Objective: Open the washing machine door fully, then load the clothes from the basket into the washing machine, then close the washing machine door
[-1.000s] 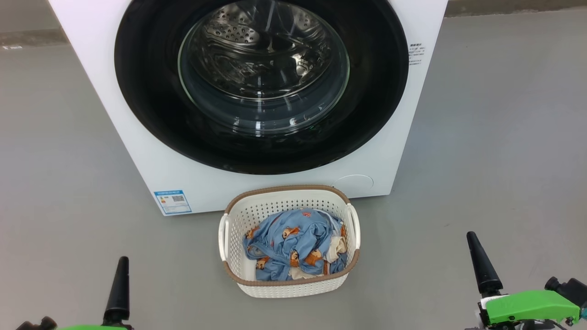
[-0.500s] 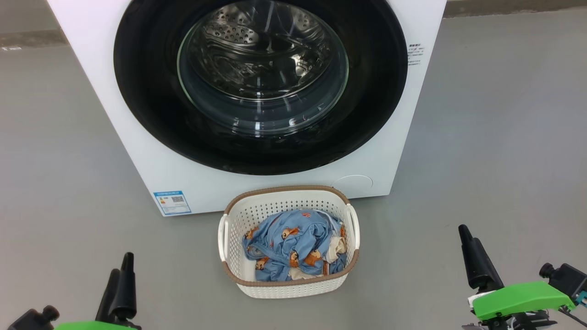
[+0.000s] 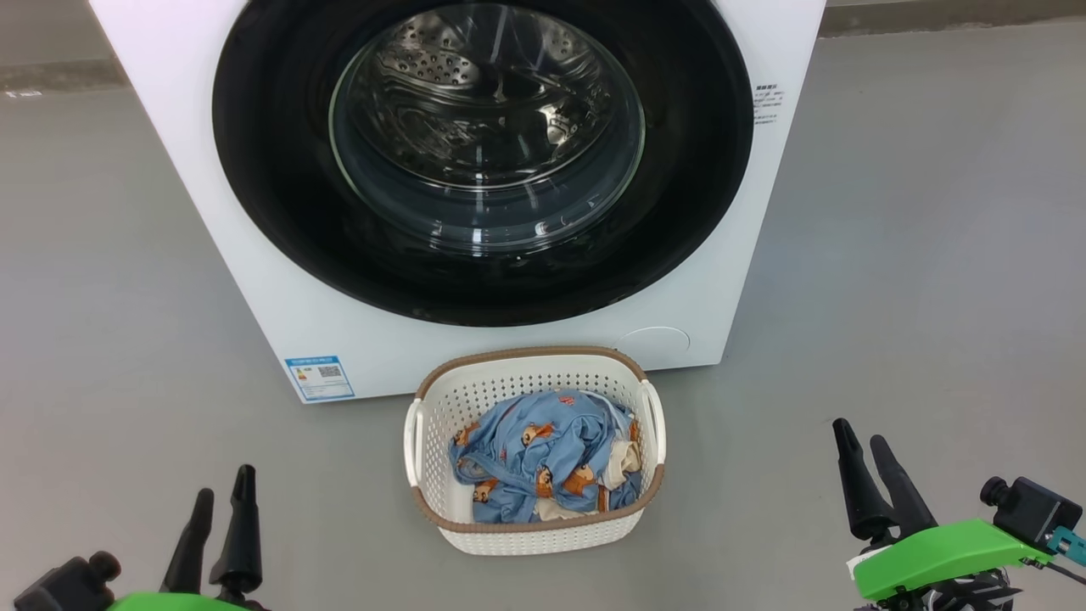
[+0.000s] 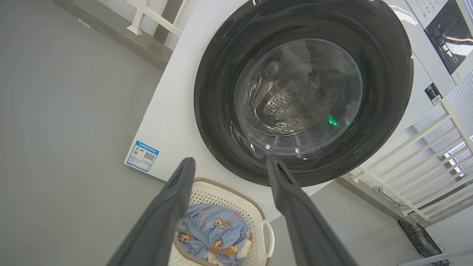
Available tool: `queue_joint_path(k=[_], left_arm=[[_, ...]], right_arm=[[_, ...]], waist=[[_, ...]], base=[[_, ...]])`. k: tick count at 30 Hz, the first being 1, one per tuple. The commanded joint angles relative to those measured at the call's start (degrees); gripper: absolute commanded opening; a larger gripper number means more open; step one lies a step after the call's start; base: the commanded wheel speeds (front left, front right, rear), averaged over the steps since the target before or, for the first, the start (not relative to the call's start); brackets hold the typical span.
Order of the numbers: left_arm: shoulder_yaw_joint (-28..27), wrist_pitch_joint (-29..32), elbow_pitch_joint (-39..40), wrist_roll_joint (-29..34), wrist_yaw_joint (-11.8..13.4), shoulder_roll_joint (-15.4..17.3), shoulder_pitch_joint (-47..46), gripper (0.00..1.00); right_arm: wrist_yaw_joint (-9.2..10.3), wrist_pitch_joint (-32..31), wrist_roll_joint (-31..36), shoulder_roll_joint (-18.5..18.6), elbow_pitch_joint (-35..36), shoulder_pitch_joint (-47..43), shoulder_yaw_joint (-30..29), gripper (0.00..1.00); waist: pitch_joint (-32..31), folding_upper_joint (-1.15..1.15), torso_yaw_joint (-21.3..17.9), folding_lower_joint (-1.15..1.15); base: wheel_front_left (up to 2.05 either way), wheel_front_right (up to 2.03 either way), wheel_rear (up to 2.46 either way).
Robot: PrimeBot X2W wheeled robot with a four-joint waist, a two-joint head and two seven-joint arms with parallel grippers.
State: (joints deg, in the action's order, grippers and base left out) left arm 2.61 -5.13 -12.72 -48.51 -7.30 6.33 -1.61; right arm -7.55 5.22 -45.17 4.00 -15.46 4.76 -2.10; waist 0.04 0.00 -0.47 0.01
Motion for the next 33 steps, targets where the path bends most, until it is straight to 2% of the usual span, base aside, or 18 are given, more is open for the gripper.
queue_joint_path(k=[1,33], left_arm=[[-0.8,-0.7,1.6,1.7,-0.1,1.5,-1.2,1.00],[-2.0,-6.1,1.2,25.8,-0.2,2.6,-0.5,1.00]], right_arm=[[0.04,0.7,1.9,0.9,1.6,3.0,1.2,1.00],[0.05,6.0,27.2,1.5,1.5,4.7,2.7,1.00]], waist=[[0.0,0.00,0.0,-0.01],[-0.3,0.00,-0.1,-0.01]], base=[[0.00,0.00,0.00],[0.00,0.00,0.00]])
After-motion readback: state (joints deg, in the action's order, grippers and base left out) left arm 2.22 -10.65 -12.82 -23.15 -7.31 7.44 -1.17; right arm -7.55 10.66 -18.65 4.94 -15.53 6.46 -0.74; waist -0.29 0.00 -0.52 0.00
